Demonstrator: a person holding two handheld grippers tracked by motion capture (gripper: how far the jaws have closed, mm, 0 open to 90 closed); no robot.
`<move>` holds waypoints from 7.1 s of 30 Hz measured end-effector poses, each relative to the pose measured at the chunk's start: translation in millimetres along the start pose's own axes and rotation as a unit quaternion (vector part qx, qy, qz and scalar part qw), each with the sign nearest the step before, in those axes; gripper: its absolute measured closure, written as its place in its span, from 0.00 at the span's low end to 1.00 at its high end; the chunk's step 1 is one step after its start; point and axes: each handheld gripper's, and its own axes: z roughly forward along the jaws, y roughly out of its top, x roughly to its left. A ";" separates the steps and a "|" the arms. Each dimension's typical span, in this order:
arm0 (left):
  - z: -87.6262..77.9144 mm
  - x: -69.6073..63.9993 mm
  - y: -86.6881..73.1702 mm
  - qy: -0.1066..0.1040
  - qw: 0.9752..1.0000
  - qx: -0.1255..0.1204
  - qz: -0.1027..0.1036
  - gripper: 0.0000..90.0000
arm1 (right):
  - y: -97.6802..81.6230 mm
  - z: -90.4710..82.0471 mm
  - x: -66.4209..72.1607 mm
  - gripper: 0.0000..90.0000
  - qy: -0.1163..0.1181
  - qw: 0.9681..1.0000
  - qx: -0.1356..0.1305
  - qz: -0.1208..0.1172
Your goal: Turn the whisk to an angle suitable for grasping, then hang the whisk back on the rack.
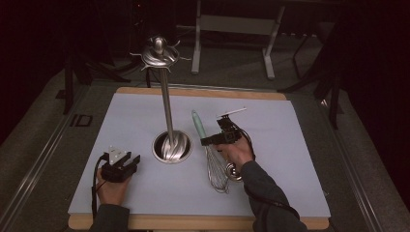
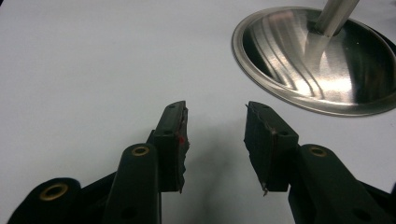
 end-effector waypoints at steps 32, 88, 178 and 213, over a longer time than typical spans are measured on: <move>-0.2 0.2 -0.1 0.000 1.000 -0.002 -0.002 0.66 | 10.0 -54.6 43.9 0.77 0.058 0.979 -0.112 -0.159; -0.3 -0.4 -0.3 0.002 1.000 -0.004 0.000 0.66 | 33.1 -116.5 127.6 0.77 0.124 0.927 -0.209 -0.286; -8.1 -6.6 2.1 -0.021 1.000 -0.019 -0.006 0.73 | 2.2 -94.1 81.2 0.61 -0.050 0.957 -0.091 -0.272; -82.1 -24.8 107.9 -0.121 0.970 -0.208 -0.020 0.79 | -101.3 -90.3 -3.2 0.58 -0.158 0.969 -0.100 -0.160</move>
